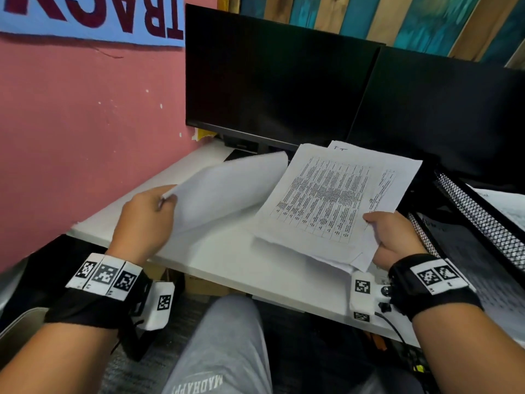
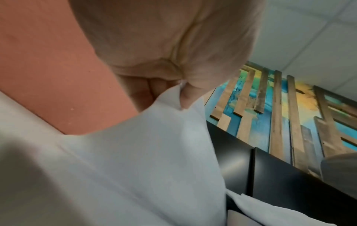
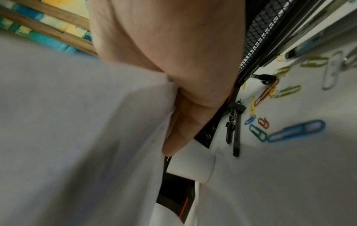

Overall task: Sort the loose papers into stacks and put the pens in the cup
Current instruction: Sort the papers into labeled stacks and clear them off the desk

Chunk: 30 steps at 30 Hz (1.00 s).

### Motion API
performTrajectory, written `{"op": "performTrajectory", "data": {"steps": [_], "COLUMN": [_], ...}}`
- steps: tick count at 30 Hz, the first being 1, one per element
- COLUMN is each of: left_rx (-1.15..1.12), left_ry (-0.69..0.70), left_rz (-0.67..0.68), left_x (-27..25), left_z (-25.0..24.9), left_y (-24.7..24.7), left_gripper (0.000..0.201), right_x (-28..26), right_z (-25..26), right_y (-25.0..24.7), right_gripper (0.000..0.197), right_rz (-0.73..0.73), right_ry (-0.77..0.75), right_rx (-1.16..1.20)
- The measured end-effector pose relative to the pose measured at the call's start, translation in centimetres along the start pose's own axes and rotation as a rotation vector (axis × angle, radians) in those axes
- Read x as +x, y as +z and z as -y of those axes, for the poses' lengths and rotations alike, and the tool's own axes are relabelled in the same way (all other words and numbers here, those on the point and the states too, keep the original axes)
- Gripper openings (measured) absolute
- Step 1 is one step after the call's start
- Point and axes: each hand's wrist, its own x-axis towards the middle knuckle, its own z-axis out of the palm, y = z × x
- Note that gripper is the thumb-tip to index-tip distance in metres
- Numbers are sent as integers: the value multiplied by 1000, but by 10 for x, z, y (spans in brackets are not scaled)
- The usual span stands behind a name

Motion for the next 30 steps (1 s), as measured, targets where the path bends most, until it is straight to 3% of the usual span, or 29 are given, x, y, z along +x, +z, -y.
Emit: {"op": "performTrajectory", "data": {"steps": [4, 7, 12, 17, 20, 25, 30], "left_rx": [-52, -135, -68, 150, 237, 27, -129], "left_ry": [47, 115, 202, 330, 366, 319, 229], "left_rz": [-74, -46, 180, 451, 567, 794, 852], "left_x": [-3, -12, -34, -62, -74, -70, -57], "left_z": [-13, -29, -42, -44, -48, -46, -31], "left_y": [-7, -6, 30, 70, 78, 75, 75], "left_gripper": [30, 35, 40, 42, 40, 39, 35], "right_x": [-3, -12, -32, -48, -51, -49, -54], "right_z": [-11, -17, -36, -56, -59, -58, -48], "right_y": [8, 22, 58, 88, 94, 89, 92], "right_gripper": [39, 45, 45, 25, 28, 29, 37], "right_rz": [65, 119, 200, 247, 308, 409, 475], "right_ry": [52, 57, 85, 159, 178, 85, 66], "right_rx": [33, 49, 52, 46, 6, -185, -269]}}
